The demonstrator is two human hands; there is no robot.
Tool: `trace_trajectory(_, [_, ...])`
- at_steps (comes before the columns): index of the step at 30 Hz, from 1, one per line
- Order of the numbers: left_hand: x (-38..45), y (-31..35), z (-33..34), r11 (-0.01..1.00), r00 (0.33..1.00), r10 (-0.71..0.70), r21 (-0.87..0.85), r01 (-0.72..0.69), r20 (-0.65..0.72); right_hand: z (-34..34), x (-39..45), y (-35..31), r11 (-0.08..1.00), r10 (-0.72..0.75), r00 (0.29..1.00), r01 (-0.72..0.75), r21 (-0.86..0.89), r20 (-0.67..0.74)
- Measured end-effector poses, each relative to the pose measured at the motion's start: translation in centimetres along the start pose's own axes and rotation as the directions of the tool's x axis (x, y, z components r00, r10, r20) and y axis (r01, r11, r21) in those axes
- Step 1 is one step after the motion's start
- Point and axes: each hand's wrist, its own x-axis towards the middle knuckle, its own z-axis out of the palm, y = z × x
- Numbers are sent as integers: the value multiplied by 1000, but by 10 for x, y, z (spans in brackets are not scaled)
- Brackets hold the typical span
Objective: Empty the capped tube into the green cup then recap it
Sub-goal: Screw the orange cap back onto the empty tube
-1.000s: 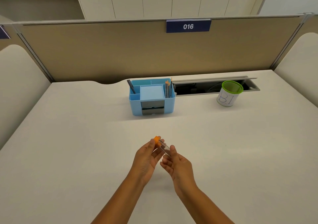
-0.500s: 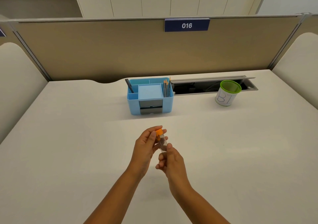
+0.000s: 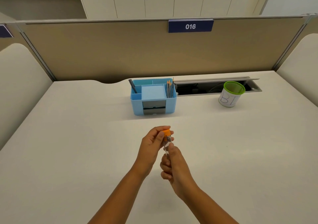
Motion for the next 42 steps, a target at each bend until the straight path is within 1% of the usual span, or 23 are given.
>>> trace_trajectory(1, [2,1,0,1000,1000,1,-5,-1,-7,0,0,-1,999,-24,1000,25,-29,12])
trace_trajectory(3, [4,3,-1,1000,1000,-10,-16,10,-6,2,1,-3,999,-42,999,43,-29,30])
trace_trajectory(6, [5,2,-3,998,999,-45,-51,45,-3,3,3,-4,1000,-18,999,17,6,45])
trace_trajectory(8, [3,1,-4,995,998,-62,-76,61,-6,4,3,-3,997,31,997,-35,69,66])
trace_trajectory(10, [0,1,-5,992,997,-79,-100,78,-2,4,1,-3,979,85,991,-102,178,100])
trace_trajectory(14, [-1,2,-4,986,995,-93,-133,97,36,3,-4,-6,904,110,971,-187,385,213])
trace_trajectory(19, [0,4,-4,980,993,-88,-171,100,78,0,-6,-7,806,127,935,-292,516,331])
trace_trajectory(22, [1,2,-6,978,991,-90,-178,106,94,-2,-4,-6,784,136,925,-320,532,356])
trace_trajectory(25, [3,-2,-11,982,994,-81,-163,93,74,-4,0,-6,828,157,936,-298,475,315])
trace_trajectory(27, [5,-4,-15,987,998,-54,-150,55,8,-6,6,-11,894,172,964,-239,379,203])
trace_trajectory(29, [6,-9,-18,992,994,-46,-123,33,-101,-8,11,-15,971,145,989,-150,188,44])
trace_trajectory(31, [7,-16,-21,995,978,-68,-84,53,-199,-10,17,-16,996,19,996,-26,-82,-85])
trace_trajectory(33, [8,-23,-21,995,967,-90,-52,80,-237,-14,21,-13,956,-138,984,102,-277,-116])
trace_trajectory(34, [8,-27,-21,995,965,-95,-44,87,-245,-15,22,-11,934,-197,973,148,-326,-122])
trace_trajectory(35, [7,-30,-21,995,962,-99,-37,93,-254,-17,23,-9,921,-236,963,179,-345,-131])
trace_trajectory(37, [6,-35,-21,994,957,-110,-34,105,-269,-19,25,-5,923,-252,956,190,-335,-152])
trace_trajectory(42, [3,-44,-25,990,951,-138,-28,135,-277,-24,31,1,958,-170,973,126,-257,-157])
